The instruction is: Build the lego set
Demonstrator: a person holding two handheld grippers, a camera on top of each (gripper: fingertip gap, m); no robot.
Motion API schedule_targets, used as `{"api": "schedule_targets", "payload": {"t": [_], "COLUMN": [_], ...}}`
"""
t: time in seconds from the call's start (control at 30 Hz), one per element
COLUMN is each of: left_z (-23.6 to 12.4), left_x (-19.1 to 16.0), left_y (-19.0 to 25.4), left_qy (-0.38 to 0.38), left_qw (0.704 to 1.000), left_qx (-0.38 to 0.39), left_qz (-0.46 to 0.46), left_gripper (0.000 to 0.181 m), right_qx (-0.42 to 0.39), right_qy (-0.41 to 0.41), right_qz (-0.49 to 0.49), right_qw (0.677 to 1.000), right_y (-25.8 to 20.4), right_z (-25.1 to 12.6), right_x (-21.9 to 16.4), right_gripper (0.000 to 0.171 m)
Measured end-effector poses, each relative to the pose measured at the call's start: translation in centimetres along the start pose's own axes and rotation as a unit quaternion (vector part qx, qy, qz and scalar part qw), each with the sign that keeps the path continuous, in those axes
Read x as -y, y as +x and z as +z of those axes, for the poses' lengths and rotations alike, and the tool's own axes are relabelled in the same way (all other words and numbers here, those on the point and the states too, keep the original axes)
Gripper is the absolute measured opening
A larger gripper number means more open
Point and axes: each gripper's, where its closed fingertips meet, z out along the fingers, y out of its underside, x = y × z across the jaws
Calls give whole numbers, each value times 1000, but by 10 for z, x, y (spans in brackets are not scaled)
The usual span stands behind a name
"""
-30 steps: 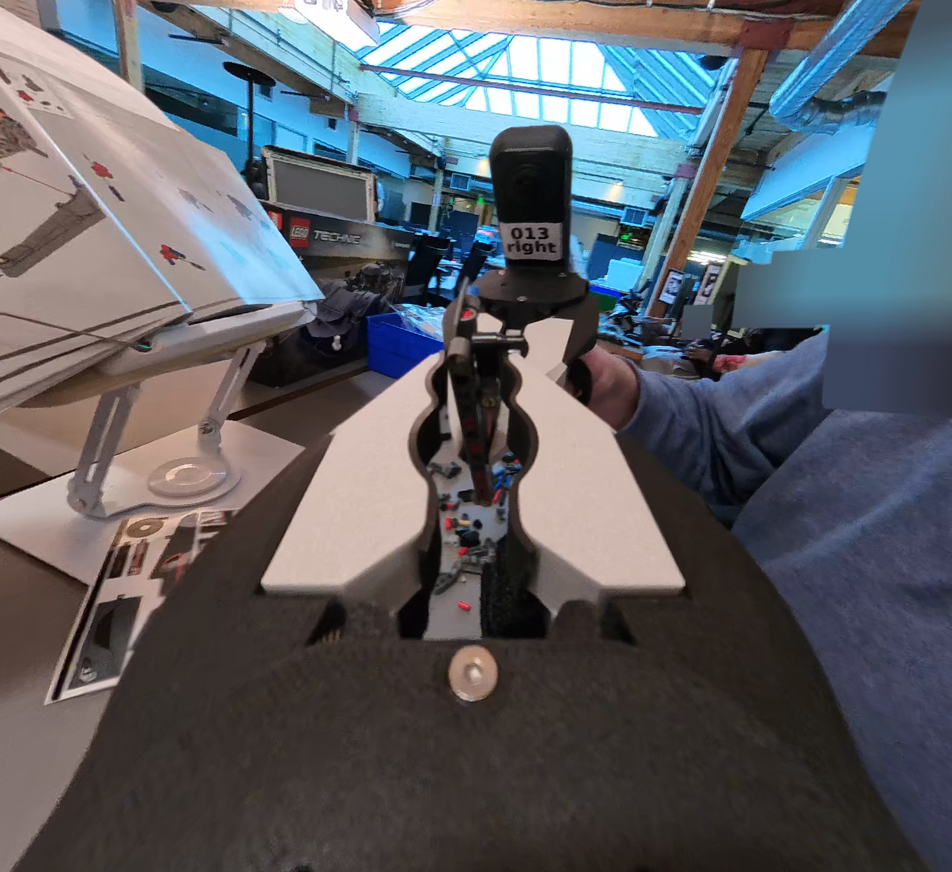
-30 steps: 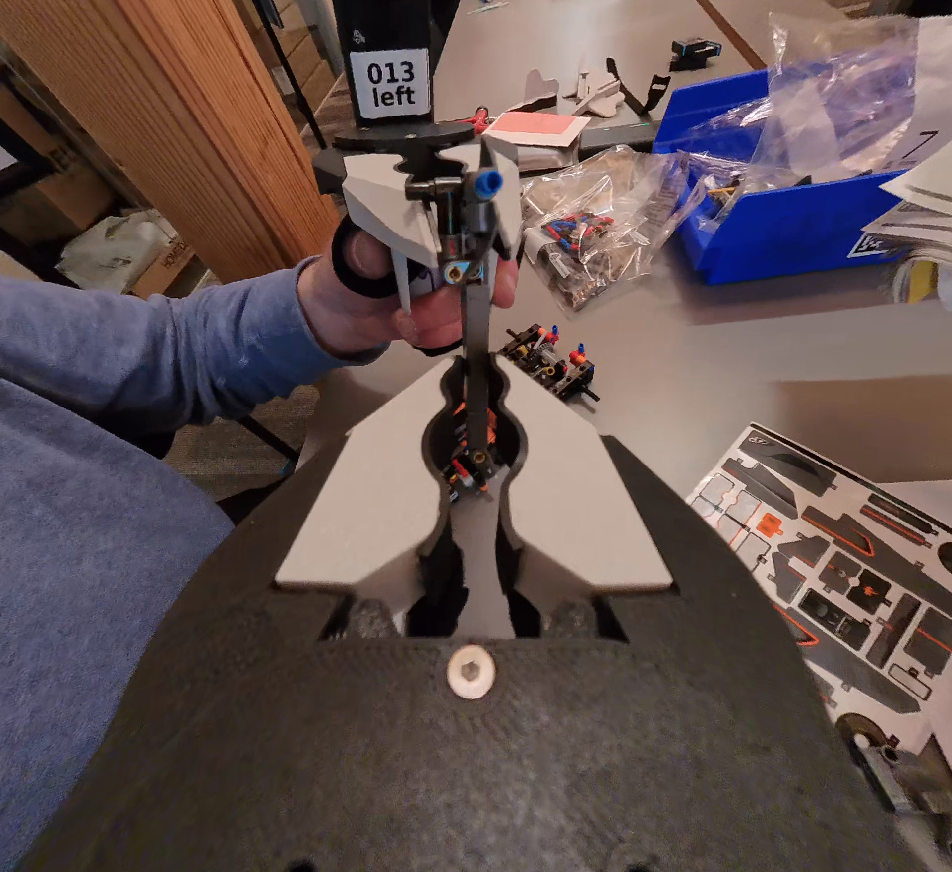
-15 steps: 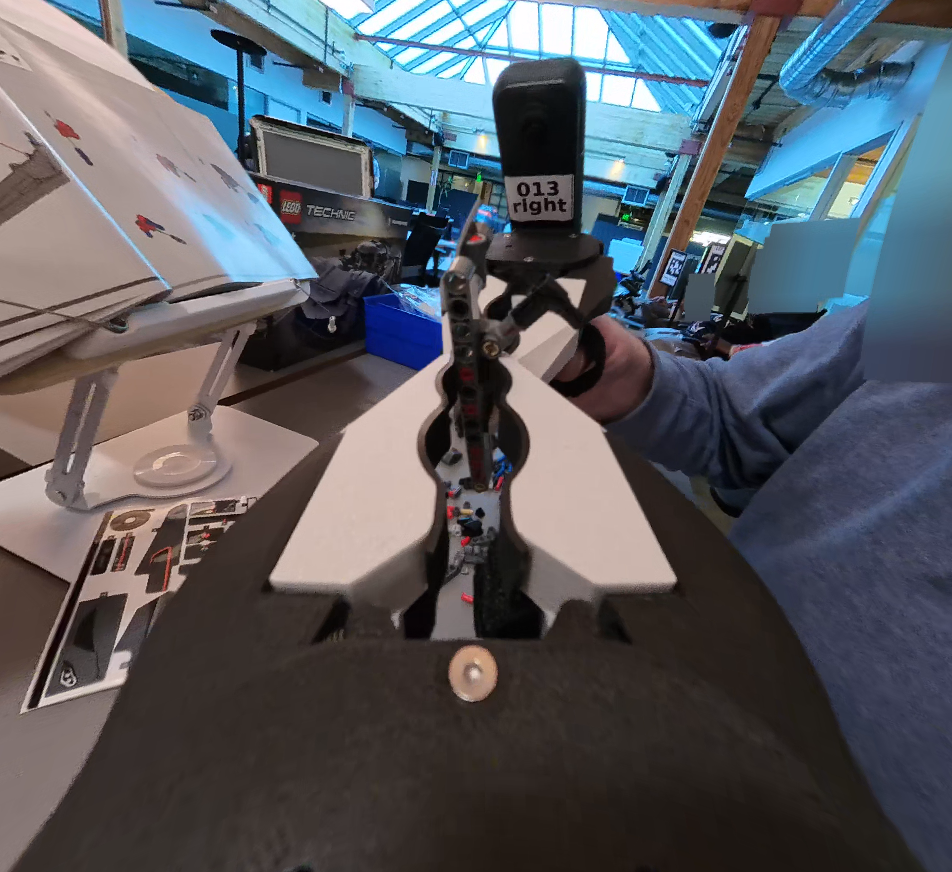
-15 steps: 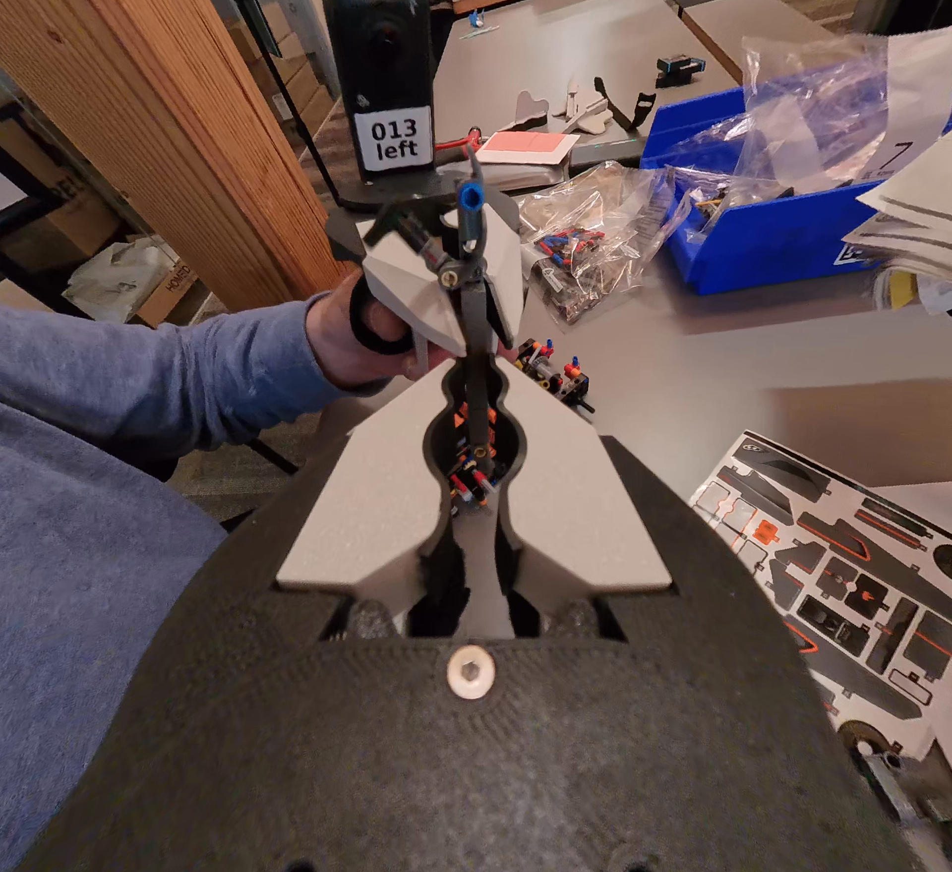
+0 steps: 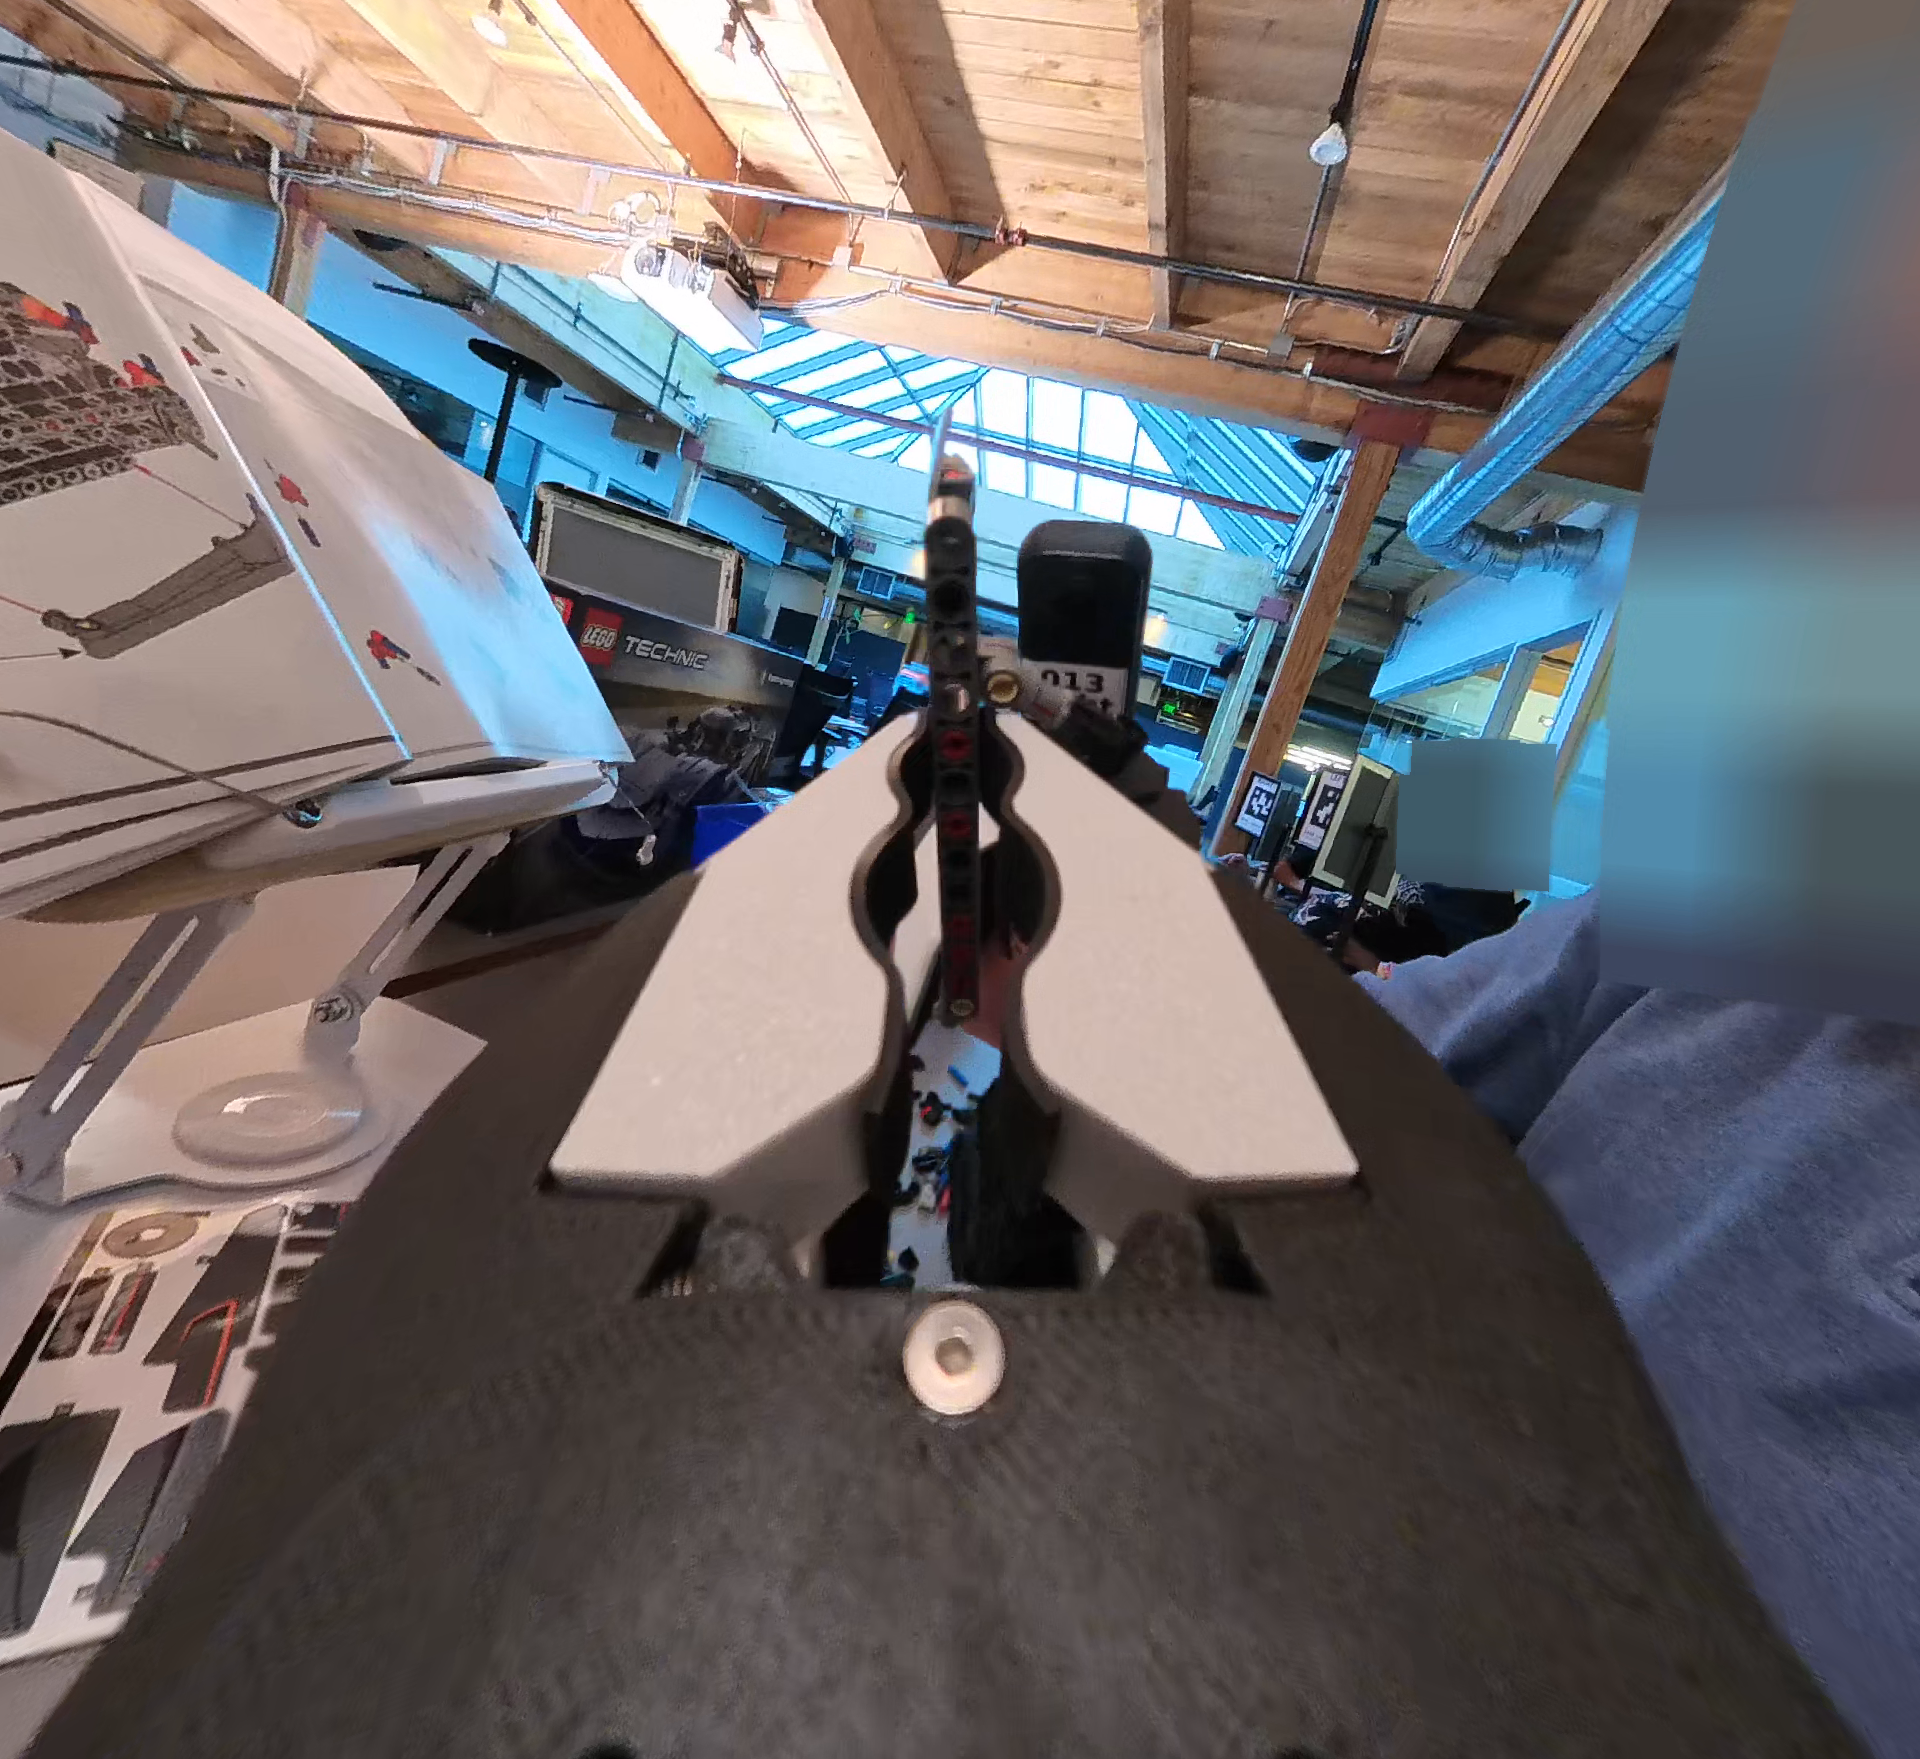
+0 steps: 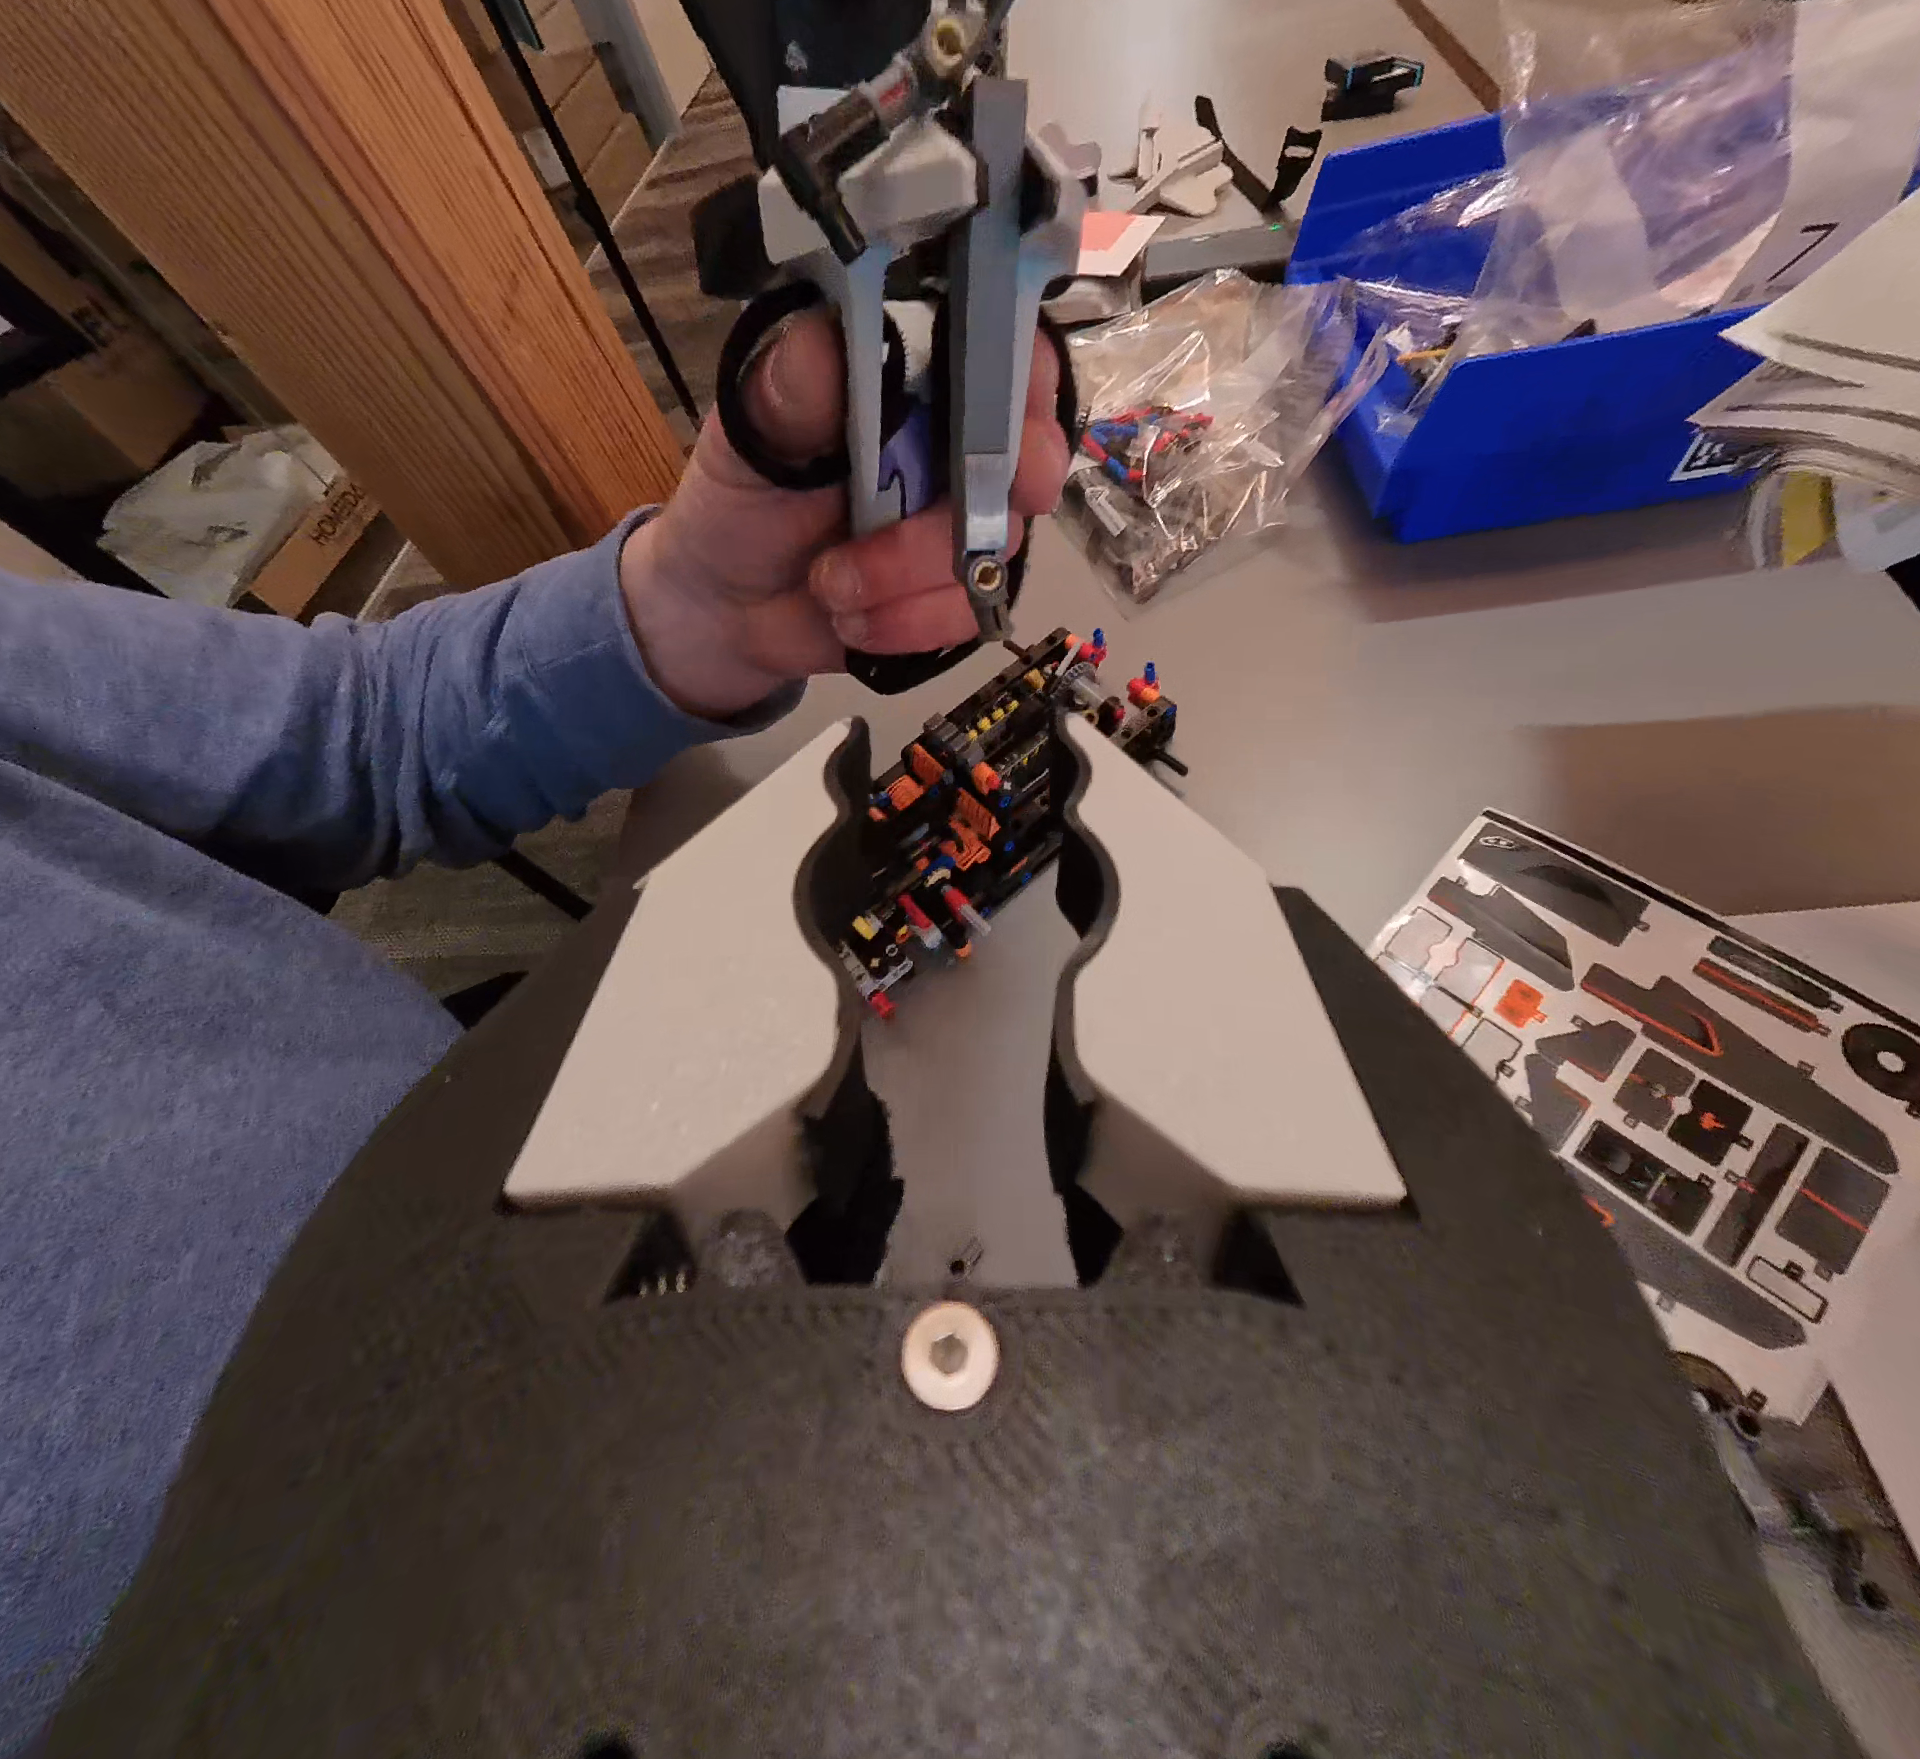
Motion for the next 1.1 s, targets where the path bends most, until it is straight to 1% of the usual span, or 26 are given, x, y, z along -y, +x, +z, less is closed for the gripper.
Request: {"api": "schedule_targets", "payload": {"t": [0.2, 0.3, 0.4, 0.53, 0.6, 0.67, 0.87, 1.0, 1.1], "left_z": [5, 5, 5, 7, 6, 5, 2, 3, 5], "left_x": [0, 2, 3, 4, 6, 8, 12, 17, 25], "left_y": [3, 4, 4, 7, 7, 7, 12, 21, 35], "left_qy": [4, 10, 12, 15, 22, 28, 44, 53, 66], "left_qw": [1000, 1000, 1000, 999, 999, 999, 998, 996, 991], "left_qx": [-7, -6, -1, -8, -10, -14, -45, -78, -118], "left_qz": [2, 10, 28, 34, 29, 23, -2, -1, 12], "left_gripper": [5, 5, 6, 6, 5, 5, 5, 5, 5], "right_qx": [-7, 3, 20, 15, 22, 30, 38, 8, -20], "right_qy": [13, 13, 10, 17, 25, 16, 26, 40, -7], "right_qz": [-37, -43, -32, -46, -44, -45, -45, -69, -97], "right_qw": [999, 999, 999, 999, 998, 998, 998, 997, 995], "right_y": [-5, -12, -20, -22, -24, -26, -27, -17, -8], "right_z": [8, 9, 8, 7, 5, 3, -14, -31, -31], "right_x": [10, 14, 15, 20, 23, 21, 26, 44, 47], "right_gripper": [33, 32, 24, 25, 24, 23, 20, 20, 23]}}
